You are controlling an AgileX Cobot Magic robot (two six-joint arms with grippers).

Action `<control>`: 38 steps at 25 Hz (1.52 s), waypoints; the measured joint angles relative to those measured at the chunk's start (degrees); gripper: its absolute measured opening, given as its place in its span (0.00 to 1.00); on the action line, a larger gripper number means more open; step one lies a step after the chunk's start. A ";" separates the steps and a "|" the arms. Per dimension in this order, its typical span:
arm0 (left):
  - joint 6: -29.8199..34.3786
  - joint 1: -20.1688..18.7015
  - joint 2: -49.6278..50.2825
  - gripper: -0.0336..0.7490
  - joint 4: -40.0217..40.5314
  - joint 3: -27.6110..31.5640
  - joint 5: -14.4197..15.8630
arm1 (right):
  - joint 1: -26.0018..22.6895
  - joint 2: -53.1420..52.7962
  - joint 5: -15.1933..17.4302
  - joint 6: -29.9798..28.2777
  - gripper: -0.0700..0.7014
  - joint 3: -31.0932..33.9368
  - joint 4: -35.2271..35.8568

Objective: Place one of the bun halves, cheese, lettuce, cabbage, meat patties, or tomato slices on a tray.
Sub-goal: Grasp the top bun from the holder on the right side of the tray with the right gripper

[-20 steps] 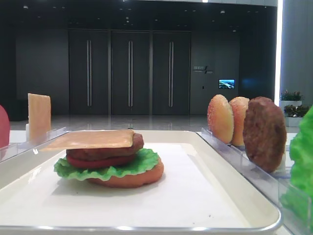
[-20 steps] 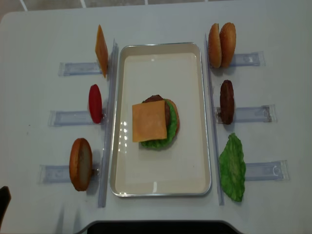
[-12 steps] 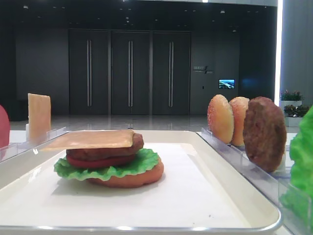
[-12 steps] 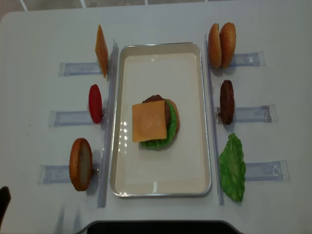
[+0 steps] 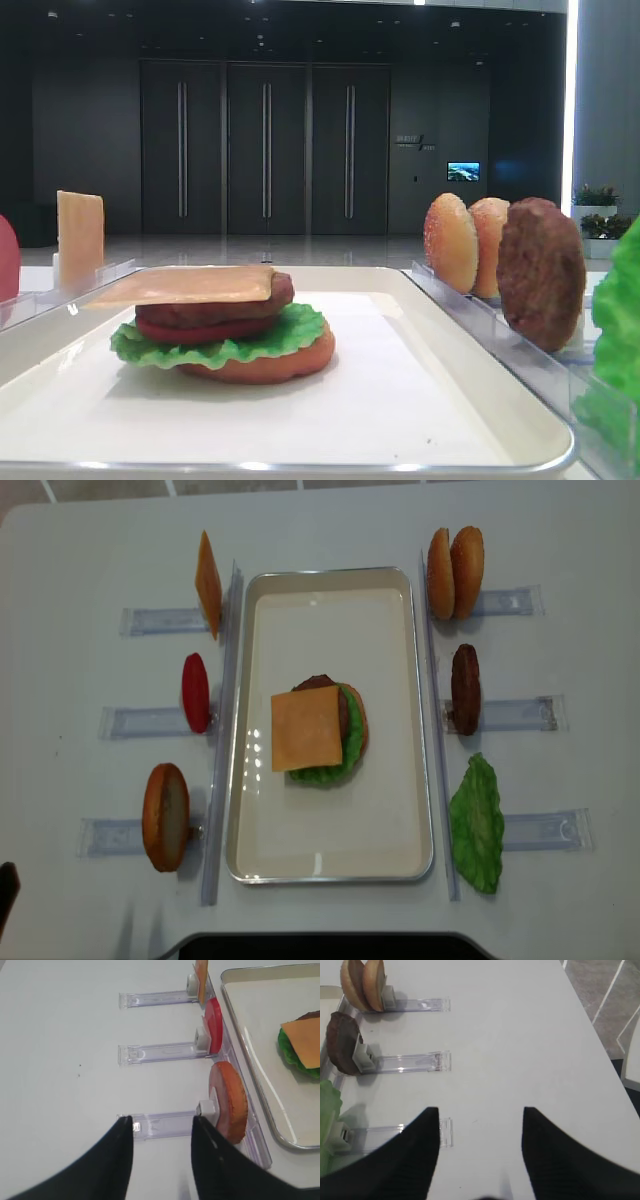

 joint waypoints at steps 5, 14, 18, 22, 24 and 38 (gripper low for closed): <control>0.00 0.00 0.00 0.36 0.00 0.00 0.00 | 0.00 0.00 0.00 0.00 0.56 0.00 0.00; 0.00 0.00 0.00 0.28 0.00 0.00 0.00 | 0.00 0.00 0.00 0.00 0.56 0.00 0.00; 0.00 0.00 0.00 0.25 0.00 0.00 0.00 | 0.00 0.00 0.00 0.06 0.53 0.00 0.00; 0.00 0.00 0.00 0.19 0.00 0.00 0.00 | 0.00 8.72 -0.51 0.47 0.50 -0.25 0.87; 0.04 0.00 0.00 0.16 0.00 0.00 0.00 | 0.00 18.27 -2.14 1.18 0.50 -1.64 1.11; 0.04 0.00 0.00 0.04 0.00 0.00 0.00 | 0.00 84.86 -8.54 -2.05 0.50 -31.67 1.11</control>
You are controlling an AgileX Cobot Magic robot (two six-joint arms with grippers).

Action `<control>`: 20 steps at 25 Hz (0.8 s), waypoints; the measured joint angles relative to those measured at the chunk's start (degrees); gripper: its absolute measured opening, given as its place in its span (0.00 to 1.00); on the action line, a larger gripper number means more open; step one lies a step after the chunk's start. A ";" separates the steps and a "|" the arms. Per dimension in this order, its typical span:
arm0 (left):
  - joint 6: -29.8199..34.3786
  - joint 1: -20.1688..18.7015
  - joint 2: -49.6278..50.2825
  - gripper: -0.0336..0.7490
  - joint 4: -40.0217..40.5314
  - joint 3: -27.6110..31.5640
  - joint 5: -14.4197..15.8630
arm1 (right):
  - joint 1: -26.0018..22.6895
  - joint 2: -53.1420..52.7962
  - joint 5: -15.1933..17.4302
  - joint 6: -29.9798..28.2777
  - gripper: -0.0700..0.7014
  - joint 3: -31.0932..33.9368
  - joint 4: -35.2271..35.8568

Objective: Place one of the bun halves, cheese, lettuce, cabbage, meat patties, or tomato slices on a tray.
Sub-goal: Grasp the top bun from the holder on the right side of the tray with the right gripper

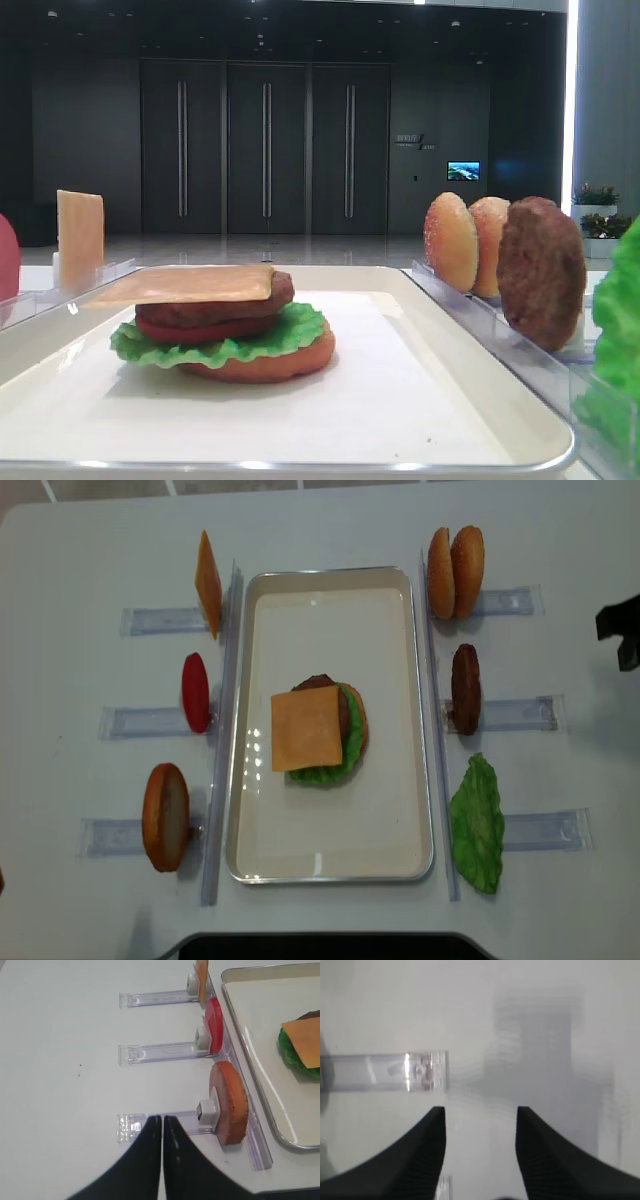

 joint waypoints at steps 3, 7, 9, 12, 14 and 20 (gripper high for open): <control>0.02 0.00 0.00 0.04 0.00 0.00 0.00 | 0.00 7.94 0.00 -0.39 0.50 -8.50 0.24; 0.02 0.00 0.00 0.04 0.00 0.00 0.00 | 0.00 15.72 1.28 -0.59 0.50 -19.97 1.42; 0.02 0.00 0.00 0.04 0.00 0.00 0.00 | 0.00 18.50 2.77 -0.64 0.50 -24.94 1.67; 0.02 0.00 0.00 0.04 0.00 0.00 0.00 | 0.00 21.69 4.56 -0.64 0.50 -30.89 2.63; 0.02 0.00 0.00 0.04 0.00 0.00 0.00 | 0.05 22.78 5.04 -0.64 0.50 -33.03 3.80; 0.02 0.00 0.00 0.04 0.00 0.00 0.00 | 4.57 22.95 7.79 1.76 0.50 -33.97 5.57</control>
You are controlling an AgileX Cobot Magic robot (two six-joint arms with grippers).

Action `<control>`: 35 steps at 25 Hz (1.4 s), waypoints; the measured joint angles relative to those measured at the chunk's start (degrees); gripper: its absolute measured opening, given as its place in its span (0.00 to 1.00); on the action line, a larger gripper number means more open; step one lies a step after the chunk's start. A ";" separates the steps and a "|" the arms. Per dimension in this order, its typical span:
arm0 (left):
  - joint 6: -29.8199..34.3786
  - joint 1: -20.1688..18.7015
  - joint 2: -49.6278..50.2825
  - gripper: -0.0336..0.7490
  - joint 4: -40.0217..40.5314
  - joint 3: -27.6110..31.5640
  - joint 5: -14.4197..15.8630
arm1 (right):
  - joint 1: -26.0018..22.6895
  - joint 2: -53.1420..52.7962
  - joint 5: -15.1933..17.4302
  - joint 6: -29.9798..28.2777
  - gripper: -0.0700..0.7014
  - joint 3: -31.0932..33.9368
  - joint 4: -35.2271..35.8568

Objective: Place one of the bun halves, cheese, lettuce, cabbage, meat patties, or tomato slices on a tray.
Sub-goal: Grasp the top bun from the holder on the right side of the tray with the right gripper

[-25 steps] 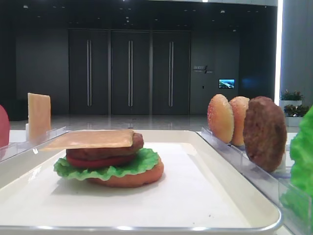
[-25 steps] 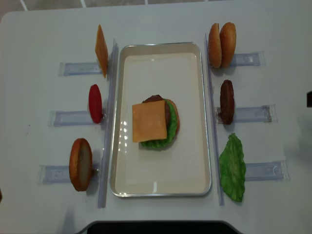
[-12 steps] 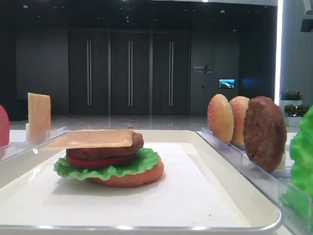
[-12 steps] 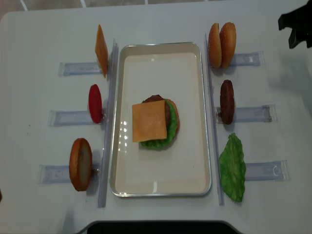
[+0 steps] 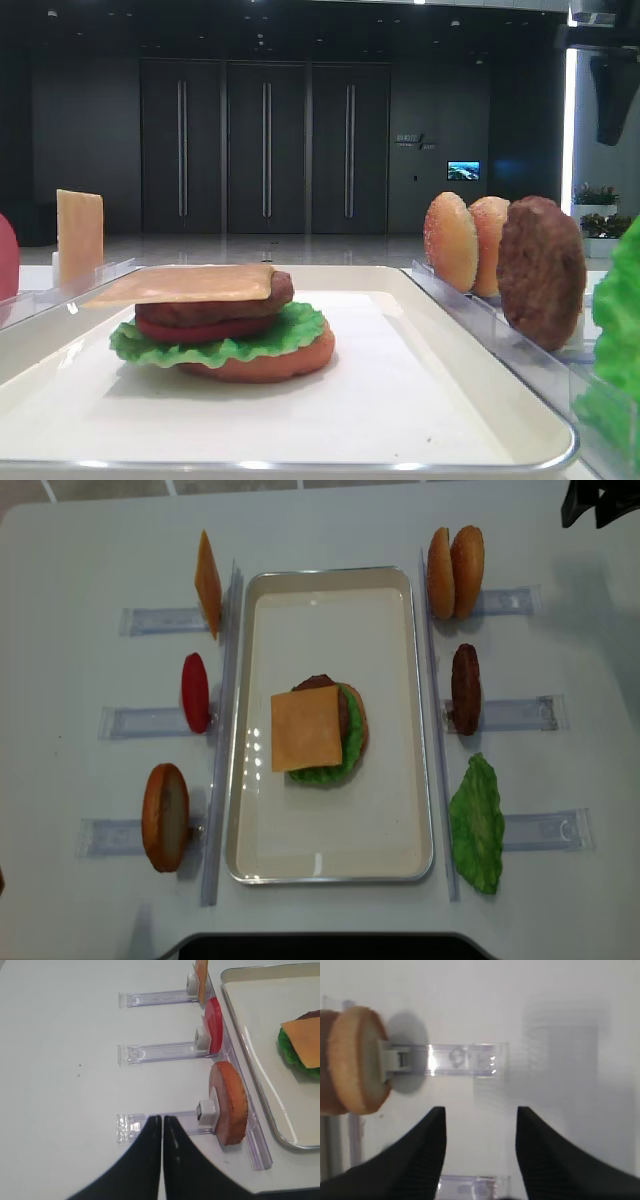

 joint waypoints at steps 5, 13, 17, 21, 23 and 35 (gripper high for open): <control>0.00 0.00 0.00 0.04 0.00 0.00 0.00 | 9.52 0.00 0.79 4.61 0.50 0.00 0.32; 0.00 0.00 0.00 0.04 0.00 0.00 0.00 | 20.73 0.00 -6.89 10.08 0.53 0.00 -1.63; 0.00 0.00 0.00 0.04 0.00 0.00 0.00 | 21.04 0.45 -9.10 10.88 0.58 0.00 -4.54; 0.00 0.00 0.00 0.04 0.00 0.00 0.00 | 21.04 2.56 -9.87 11.07 0.59 0.00 -6.08; 0.00 0.00 0.00 0.04 0.00 0.00 0.00 | 21.04 3.80 -10.61 11.13 0.59 0.00 -6.23; 0.00 0.00 0.00 0.04 0.00 0.00 0.00 | 21.04 10.84 -13.08 10.07 0.56 -0.04 -9.57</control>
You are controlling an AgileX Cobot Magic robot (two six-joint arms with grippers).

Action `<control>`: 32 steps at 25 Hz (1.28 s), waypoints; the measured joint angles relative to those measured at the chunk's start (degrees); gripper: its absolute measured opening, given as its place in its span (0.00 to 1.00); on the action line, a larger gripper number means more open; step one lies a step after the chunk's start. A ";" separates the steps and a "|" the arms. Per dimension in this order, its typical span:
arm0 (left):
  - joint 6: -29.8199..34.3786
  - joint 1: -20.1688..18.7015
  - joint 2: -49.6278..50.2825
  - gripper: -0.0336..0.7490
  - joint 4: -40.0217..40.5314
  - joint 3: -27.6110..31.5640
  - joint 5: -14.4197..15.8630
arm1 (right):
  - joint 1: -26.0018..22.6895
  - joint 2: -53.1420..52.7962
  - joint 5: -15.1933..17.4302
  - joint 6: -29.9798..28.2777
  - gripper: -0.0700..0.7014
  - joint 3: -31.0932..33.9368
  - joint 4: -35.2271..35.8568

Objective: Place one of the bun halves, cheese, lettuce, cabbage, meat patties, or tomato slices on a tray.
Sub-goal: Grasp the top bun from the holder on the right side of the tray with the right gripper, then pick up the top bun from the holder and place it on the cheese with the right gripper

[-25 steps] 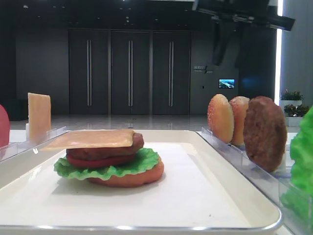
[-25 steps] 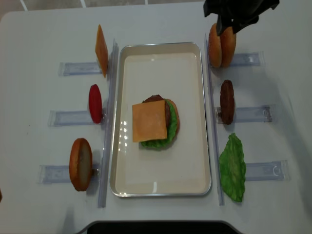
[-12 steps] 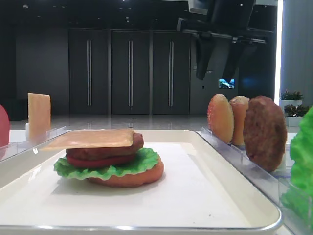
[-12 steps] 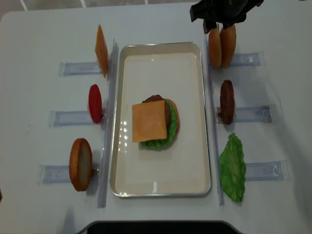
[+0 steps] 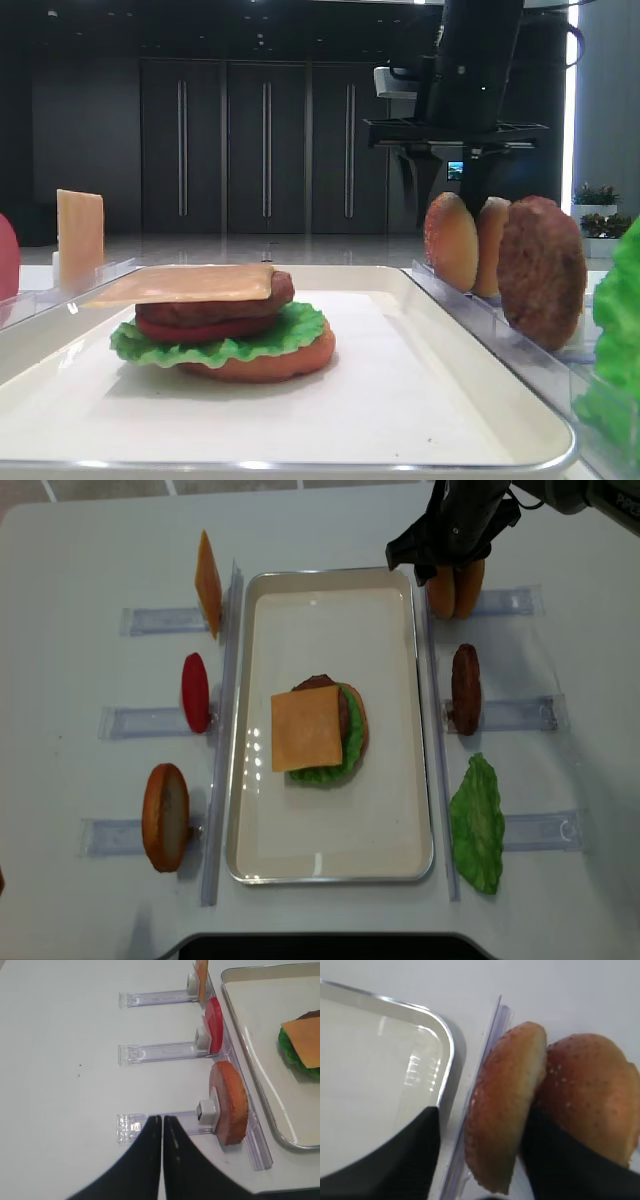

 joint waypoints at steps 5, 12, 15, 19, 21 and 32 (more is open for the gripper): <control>0.00 0.00 0.00 0.04 0.00 0.00 0.00 | 0.20 -0.26 1.95 0.06 0.32 -0.52 -0.50; 0.00 0.00 0.00 0.04 0.00 0.00 0.00 | 0.39 -5.24 12.50 0.06 0.32 -8.02 2.40; 0.00 0.00 0.00 0.04 0.00 0.00 0.00 | 0.39 -7.31 15.49 0.12 0.32 -10.57 5.31; 0.00 0.00 0.00 0.04 0.00 0.00 0.00 | 2.30 -7.64 18.54 2.32 0.32 -10.65 6.80; 0.00 0.00 0.00 0.04 0.00 0.00 0.00 | 4.55 -8.58 18.41 4.71 0.32 -8.51 6.14; 0.00 0.00 0.00 0.04 0.00 0.00 0.00 | 19.51 -22.28 6.96 14.56 0.32 19.22 11.03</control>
